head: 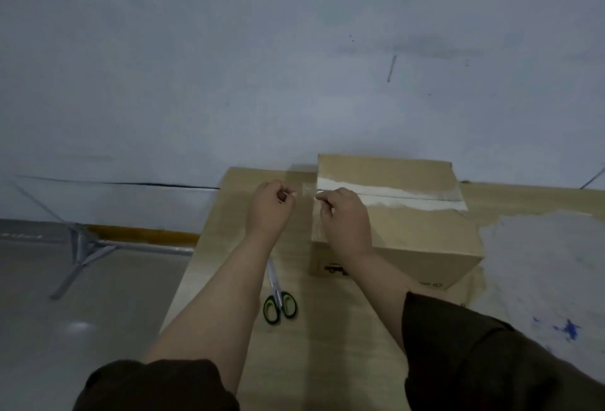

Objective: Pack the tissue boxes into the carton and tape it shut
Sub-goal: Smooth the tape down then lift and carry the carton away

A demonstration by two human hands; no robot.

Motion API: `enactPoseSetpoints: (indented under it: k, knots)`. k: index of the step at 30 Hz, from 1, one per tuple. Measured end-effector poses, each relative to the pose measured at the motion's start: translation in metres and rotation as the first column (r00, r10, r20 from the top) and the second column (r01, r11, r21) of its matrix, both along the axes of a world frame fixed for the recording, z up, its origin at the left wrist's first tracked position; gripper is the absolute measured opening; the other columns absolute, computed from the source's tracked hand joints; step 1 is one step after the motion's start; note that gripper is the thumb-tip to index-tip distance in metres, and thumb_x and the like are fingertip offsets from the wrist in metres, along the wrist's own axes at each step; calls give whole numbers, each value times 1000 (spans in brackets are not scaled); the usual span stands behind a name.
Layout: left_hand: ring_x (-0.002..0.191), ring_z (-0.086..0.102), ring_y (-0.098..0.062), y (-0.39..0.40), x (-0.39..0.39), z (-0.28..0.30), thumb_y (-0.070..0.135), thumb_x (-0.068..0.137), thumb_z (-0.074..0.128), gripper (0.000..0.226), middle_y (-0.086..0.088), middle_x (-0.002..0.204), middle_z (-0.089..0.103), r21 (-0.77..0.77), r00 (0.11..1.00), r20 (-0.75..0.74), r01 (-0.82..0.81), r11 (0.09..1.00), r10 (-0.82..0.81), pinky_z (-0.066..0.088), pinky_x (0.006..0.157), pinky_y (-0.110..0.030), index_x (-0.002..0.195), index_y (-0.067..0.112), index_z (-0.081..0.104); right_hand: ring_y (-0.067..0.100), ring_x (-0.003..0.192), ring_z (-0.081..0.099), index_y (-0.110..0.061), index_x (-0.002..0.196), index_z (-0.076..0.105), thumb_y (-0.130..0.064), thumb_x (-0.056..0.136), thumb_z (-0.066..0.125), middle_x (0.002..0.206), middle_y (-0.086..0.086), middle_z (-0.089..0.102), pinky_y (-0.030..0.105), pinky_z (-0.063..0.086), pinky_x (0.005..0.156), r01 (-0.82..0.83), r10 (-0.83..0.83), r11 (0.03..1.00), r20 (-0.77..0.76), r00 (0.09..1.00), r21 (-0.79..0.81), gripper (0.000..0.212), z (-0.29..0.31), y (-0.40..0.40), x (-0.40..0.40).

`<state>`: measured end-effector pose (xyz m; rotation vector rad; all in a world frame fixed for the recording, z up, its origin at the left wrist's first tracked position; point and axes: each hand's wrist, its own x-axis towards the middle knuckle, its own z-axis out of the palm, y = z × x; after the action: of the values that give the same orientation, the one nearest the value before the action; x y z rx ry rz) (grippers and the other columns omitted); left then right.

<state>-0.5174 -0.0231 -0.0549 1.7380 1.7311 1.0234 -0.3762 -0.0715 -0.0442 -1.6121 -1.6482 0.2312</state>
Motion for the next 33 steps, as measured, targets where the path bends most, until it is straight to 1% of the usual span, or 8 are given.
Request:
enactPoseSetpoints:
  k: [3,7,16,20,25,28,30,33]
  knots:
    - [79,56,-15,14,13,-2,20,86,62,6,-3,93,62,-54,998,56,-32,998,35,39,61,-21,89,16,65,25,120,53,-8,119,67,-4,92,48,122,9,65,30,39,100,27,-20,990,53,998,-139,34,1,12,24]
    - [101,62,-27,34,29,-16,27,85,59,24,-8,112,65,-286,991,62,-98,953,121,42,76,-26,107,17,65,21,148,17,-8,148,33,-14,99,39,159,9,25,30,11,119,-26,114,898,175,978,-438,50,-8,26,58]
    - [96,60,-28,54,42,-35,37,90,52,27,-9,113,67,-507,979,126,-74,859,159,45,79,-30,101,18,68,18,150,6,-9,152,24,-23,103,36,162,7,13,29,-1,119,-47,144,888,179,973,-458,52,-27,28,64]
    - [91,62,-32,61,46,-55,46,81,52,20,-9,103,63,-495,982,45,-137,858,183,51,90,-49,68,31,55,18,150,8,-9,151,25,-24,103,37,162,7,15,28,0,119,-45,127,897,160,979,-440,52,-31,29,64]
    - [89,60,-35,53,55,-53,40,92,49,33,-20,106,58,-475,989,80,-75,877,128,48,79,-39,64,24,43,18,150,8,-9,151,26,-24,103,38,161,7,15,28,0,119,-35,119,903,171,978,-429,51,-32,30,63]
    - [106,58,-36,61,52,-54,43,89,55,20,-17,124,56,-588,985,111,-43,807,134,48,90,-37,91,23,60,18,150,8,-9,151,25,-23,103,36,162,7,14,28,-1,119,-24,115,900,182,977,-435,51,-32,30,62]
    - [116,54,-35,63,48,-52,40,84,61,38,-17,132,51,-660,986,102,-34,751,134,47,99,-36,113,17,55,19,150,7,-9,151,24,-23,104,35,162,7,14,28,-2,119,-19,114,899,193,975,-438,51,-32,30,61]
    - [124,52,-32,62,46,-38,22,91,54,43,-14,141,51,-592,998,49,-4,806,40,43,99,-33,133,14,52,18,150,7,-9,151,24,-24,104,34,162,6,14,27,-2,119,-11,118,897,214,970,-443,51,-31,29,62]
